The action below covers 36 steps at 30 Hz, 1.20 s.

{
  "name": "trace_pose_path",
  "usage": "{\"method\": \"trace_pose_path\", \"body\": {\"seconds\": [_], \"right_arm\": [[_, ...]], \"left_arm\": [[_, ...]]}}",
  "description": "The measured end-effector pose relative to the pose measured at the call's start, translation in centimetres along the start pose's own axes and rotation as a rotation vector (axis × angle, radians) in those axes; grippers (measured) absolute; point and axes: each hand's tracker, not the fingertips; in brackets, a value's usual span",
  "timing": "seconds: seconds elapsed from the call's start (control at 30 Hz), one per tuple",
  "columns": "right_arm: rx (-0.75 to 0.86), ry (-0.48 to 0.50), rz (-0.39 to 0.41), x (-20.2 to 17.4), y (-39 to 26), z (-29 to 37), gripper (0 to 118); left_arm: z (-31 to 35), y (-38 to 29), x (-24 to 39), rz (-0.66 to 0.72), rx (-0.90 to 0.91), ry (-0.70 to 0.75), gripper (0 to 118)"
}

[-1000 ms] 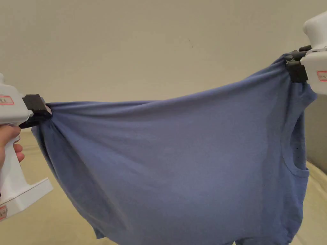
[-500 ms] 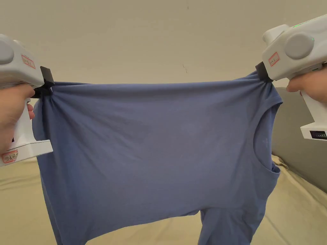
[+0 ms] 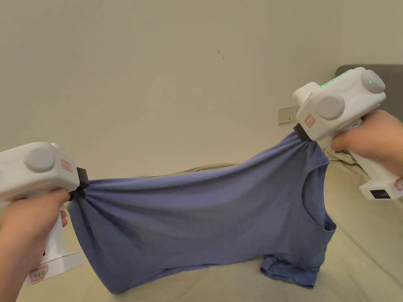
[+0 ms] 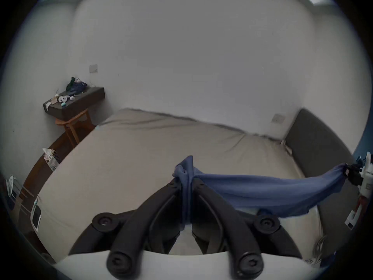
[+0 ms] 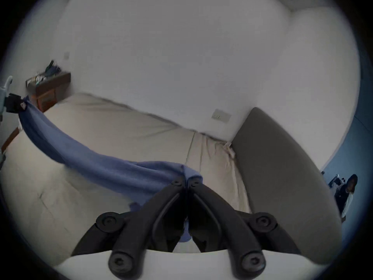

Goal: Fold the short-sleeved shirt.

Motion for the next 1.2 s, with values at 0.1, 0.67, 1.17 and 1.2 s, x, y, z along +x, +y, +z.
{"method": "trace_pose_path", "body": {"seconds": [0.1, 0.67, 1.17, 1.2], "right_arm": [[-0.067, 0.058, -0.037, -2.1, -4.7, -2.7, 3], [-0.103, 0.291, -0.221, -7.0, -32.2, 6.0, 3], [-0.264, 0.392, -0.168, -6.7, -42.8, 14.5, 3], [-0.294, 0.387, -0.178, -7.0, -43.1, 14.1, 3]], "left_arm": [[-3.0, -4.8, -0.2, 0.017, -0.102, -0.023, 7], [1.3, -27.1, -7.8, -0.076, -0.357, -0.136, 7], [9.2, -38.0, -12.0, -0.160, -0.539, -0.192, 7], [8.9, -38.4, -12.0, -0.160, -0.549, -0.191, 7]]}}
